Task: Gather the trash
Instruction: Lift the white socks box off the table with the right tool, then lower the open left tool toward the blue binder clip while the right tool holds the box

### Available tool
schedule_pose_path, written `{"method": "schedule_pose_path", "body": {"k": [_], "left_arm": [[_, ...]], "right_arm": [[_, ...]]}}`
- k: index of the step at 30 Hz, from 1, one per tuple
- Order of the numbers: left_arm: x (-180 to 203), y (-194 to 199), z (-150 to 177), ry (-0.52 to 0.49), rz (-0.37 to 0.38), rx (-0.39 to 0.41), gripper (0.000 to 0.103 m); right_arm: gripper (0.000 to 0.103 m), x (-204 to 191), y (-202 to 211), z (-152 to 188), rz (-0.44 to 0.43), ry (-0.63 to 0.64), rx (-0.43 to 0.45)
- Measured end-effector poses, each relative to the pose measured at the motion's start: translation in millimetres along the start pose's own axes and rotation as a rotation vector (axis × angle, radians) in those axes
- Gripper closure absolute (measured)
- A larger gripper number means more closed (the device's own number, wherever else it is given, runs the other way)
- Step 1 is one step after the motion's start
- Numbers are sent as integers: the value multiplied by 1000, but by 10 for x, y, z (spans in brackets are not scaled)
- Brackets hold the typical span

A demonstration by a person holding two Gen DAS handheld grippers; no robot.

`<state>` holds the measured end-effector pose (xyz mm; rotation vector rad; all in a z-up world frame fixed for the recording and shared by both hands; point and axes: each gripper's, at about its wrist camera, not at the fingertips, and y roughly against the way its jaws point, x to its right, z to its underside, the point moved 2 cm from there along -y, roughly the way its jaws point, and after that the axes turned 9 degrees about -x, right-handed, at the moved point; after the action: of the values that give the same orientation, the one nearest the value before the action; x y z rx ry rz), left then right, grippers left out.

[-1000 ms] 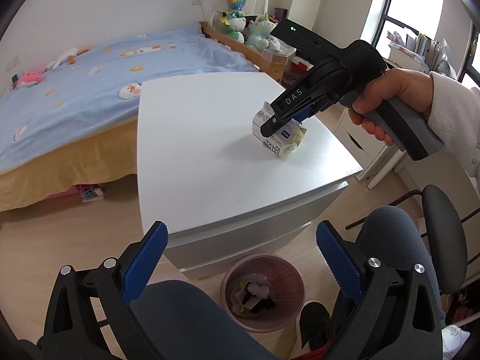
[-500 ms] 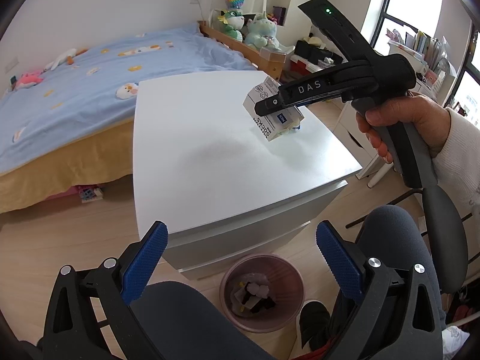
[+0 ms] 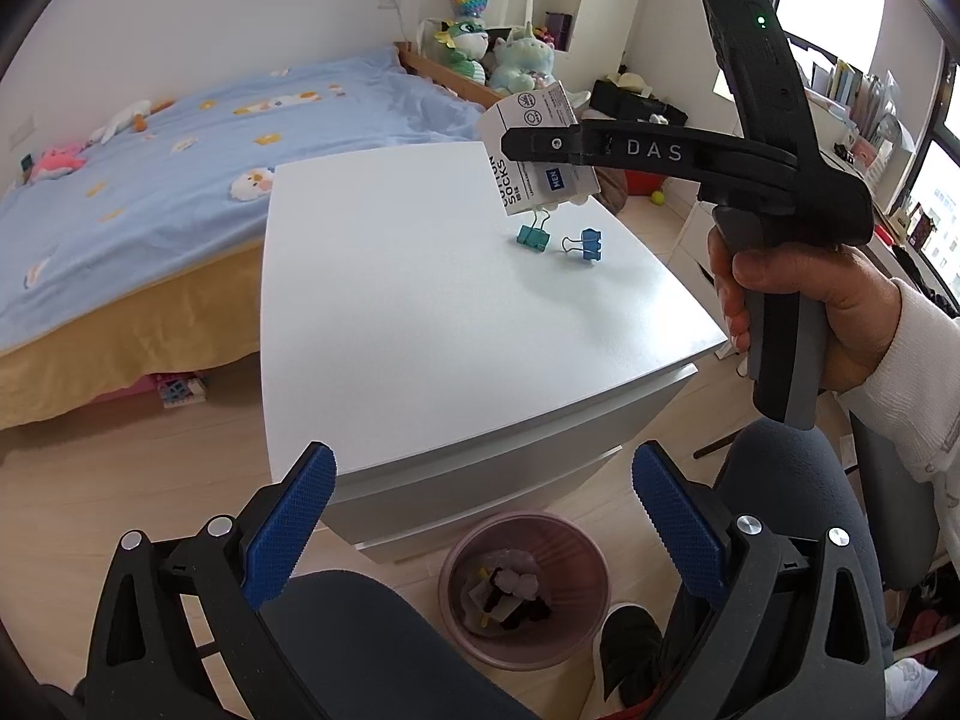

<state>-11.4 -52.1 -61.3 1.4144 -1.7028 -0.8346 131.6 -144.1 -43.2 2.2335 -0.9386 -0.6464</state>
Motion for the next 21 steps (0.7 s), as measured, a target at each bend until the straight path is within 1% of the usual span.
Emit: {"method": "schedule_pose_path", "body": {"k": [2,5,8,13,17,21], "left_arm": [[3,-3,-9,0,-2,0,8],[-2,-16,-18,2,-6,-1,8],[-1,-35,-33,-1,-11,-4,8],[-6,-56,-66,11,-11,2,8],[-7,-62,-87,14,-11,10,8],[-14,-64,-112,17,-11,19,8]], "right_arm": [[57,13,37,6,-13,-16,33],[57,36,164,3,-40,-29,141],[57,65,251,-6,-71,-42,212],[57,78,341,-28,-135,-66,262],[57,97,369,-30,-149,-72,275],[58,156,367,-19,-159,-107,278]]}}
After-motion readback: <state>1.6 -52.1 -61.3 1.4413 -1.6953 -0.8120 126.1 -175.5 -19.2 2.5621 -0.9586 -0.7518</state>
